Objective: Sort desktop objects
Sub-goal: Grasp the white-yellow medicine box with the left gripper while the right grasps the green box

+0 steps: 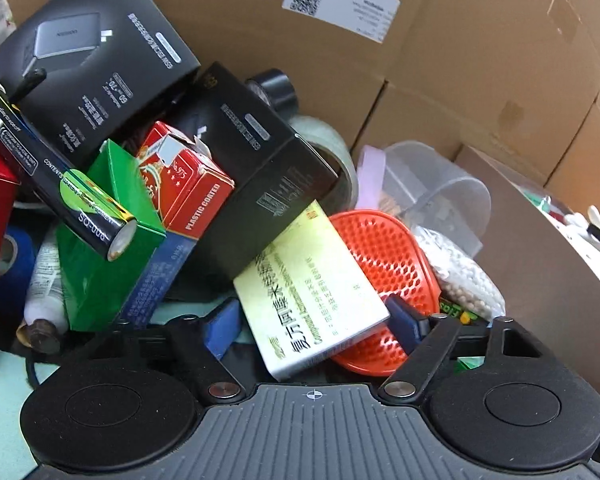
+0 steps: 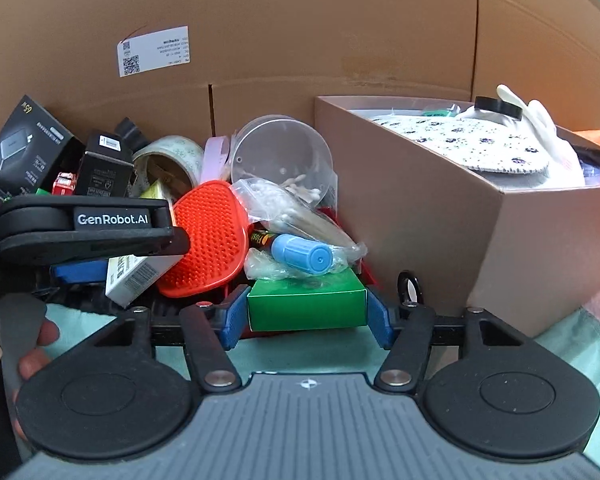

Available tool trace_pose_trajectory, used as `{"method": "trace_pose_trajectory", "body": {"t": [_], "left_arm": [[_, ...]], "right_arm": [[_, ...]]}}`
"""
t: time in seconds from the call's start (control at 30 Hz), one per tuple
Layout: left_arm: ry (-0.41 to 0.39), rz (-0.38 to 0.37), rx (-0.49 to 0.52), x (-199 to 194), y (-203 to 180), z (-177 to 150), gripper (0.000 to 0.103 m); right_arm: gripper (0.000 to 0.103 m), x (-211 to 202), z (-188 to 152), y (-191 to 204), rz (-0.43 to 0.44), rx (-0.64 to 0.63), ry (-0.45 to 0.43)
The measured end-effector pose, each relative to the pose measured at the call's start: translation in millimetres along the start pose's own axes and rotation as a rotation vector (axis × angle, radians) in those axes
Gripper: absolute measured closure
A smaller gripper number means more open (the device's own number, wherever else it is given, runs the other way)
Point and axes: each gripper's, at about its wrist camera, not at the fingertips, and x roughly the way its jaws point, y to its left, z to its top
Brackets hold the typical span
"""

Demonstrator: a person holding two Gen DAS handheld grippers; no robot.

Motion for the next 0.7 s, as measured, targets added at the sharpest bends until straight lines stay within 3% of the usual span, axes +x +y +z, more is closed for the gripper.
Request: {"method": "trace_pose_trajectory", "body": {"t": [0.23, 0.53, 0.6, 0.7], "left_arm": [[0.023, -0.027, 0.041, -30, -4, -17, 0.031], [0.078, -0.05, 0.174, -109, -2, -60, 0.031], [0.093, -0.043, 0.194, -119, -4, -67, 0.03], [0.08, -0.014, 0.217, -124, -6, -75, 0.019]], "right_arm": [[0.038, -35, -4, -14, 0.047, -0.008, -0.013], [0.037, -99, -39, -53, 0.153, 0.004, 0.108], [0.036, -108, -47, -58, 0.157, 0.01, 0.133], [0.028, -112, -52, -56, 0.163, -0.007, 0.131]]}}
